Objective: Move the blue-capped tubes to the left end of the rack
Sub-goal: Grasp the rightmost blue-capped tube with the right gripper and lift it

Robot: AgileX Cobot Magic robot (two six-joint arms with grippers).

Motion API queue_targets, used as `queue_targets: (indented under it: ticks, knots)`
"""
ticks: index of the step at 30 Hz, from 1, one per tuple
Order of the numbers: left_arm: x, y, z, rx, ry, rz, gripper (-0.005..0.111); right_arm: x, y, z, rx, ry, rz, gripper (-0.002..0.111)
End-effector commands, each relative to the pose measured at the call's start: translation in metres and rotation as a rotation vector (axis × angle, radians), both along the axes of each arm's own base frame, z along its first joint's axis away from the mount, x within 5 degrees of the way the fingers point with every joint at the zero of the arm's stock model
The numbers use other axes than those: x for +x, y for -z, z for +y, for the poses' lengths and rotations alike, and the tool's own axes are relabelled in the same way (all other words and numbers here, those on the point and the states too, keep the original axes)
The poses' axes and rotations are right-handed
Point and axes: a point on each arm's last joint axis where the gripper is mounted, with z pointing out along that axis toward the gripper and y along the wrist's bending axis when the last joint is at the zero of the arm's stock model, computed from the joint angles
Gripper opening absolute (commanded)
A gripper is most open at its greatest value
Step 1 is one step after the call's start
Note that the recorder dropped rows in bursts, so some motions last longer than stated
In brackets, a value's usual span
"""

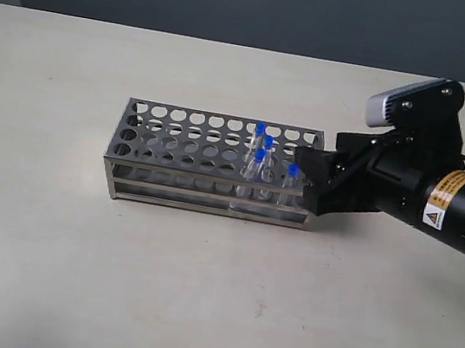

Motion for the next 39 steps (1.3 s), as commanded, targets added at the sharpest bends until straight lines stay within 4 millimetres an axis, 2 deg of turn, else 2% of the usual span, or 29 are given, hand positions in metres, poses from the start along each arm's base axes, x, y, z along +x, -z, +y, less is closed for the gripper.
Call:
queue_targets:
  ticks: [1,8,14,32,35,39]
  knots:
    - [0.0,-0.002,0.0,0.003,0.003,-0.013,0.001,0.003,0.015,0.005,-0.02,-0.029,0.03,0.06]
    - [0.0,-0.002,0.0,0.003,0.003,-0.013,0.001,0.008,0.031,0.014,0.003,-0.092,-0.008,0.06]
    - [0.0,-0.002,0.0,0.003,0.003,-0.013,0.001,0.018,0.049,0.011,-0.038,-0.007,0.004,0.06]
    - [0.0,-0.002,0.0,0.003,0.003,-0.013,0.001,0.039,0.063,0.022,-0.063,-0.003,-0.003,0.059]
    - [0.0,-0.002,0.0,0.003,0.003,-0.013,0.001,0.039,0.065,0.022,-0.075,-0.002,0.009,0.049]
    - [0.0,-0.002,0.0,0.003,0.003,-0.013,0.001,0.039,0.065,0.022,-0.061,0.009,0.026,0.021]
